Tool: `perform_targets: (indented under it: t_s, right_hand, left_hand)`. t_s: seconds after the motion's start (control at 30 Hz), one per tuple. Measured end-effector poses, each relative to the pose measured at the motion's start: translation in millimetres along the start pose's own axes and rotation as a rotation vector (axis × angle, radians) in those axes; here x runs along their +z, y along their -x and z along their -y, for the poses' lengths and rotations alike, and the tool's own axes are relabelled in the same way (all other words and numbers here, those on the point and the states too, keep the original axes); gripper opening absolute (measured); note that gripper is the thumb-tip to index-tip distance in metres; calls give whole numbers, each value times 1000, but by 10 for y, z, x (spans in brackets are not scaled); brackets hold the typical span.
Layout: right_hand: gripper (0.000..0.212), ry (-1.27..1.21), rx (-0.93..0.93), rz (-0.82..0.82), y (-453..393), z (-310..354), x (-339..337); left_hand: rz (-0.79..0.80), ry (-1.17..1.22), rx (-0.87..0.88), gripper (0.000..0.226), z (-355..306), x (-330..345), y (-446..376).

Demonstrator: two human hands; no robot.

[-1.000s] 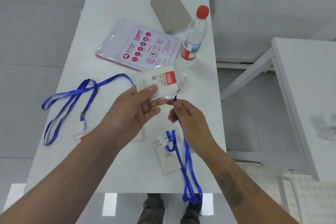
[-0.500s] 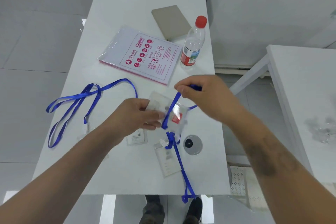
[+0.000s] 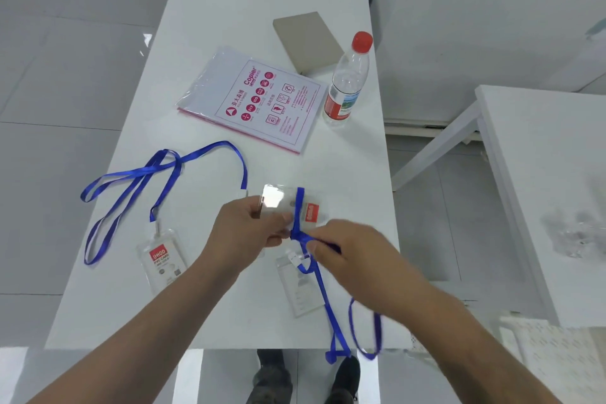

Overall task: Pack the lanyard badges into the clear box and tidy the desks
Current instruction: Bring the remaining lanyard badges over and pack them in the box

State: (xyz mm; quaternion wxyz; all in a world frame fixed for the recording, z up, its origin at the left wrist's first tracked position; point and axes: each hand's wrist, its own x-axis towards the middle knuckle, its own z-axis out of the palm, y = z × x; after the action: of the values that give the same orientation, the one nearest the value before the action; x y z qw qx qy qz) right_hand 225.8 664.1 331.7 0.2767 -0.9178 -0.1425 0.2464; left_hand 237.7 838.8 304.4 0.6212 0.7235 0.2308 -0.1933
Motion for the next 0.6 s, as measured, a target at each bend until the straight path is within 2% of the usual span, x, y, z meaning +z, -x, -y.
perform_targets:
  t_s: [0.1, 0.17, 0.23, 0.3, 0.37, 0.43, 0.53, 0.6]
  right_hand:
    - [12, -157, 9, -138, -65, -40, -294]
    - [11, -285, 21, -190, -136, -131, -431]
    - [10, -462, 66, -161, -178, -206, -443]
    - [11, -647, 177, -128, -155, -263, -328]
    - [26, -645, 270, -83, -51, -276, -101]
    - [32, -500, 301, -8, 126, -203, 136]
    - [28, -258, 211, 90, 406, -15, 347]
    - [23, -86, 165, 112, 493, 57, 321]
  left_hand:
    - [148, -101, -50, 8, 38, -1, 101]
    - [307, -102, -111, 16, 43, -19, 200]
    - [443, 19, -150, 29, 52, -37, 291]
    - [475, 257, -181, 37, 37, -32, 368]
    - [388, 454, -197, 34, 35, 4, 387]
    - [218, 487, -194, 27, 59, 43, 342]
    - [17, 283, -141, 9, 144, 87, 273]
    - [-13, 105, -90, 4, 214, 108, 267]
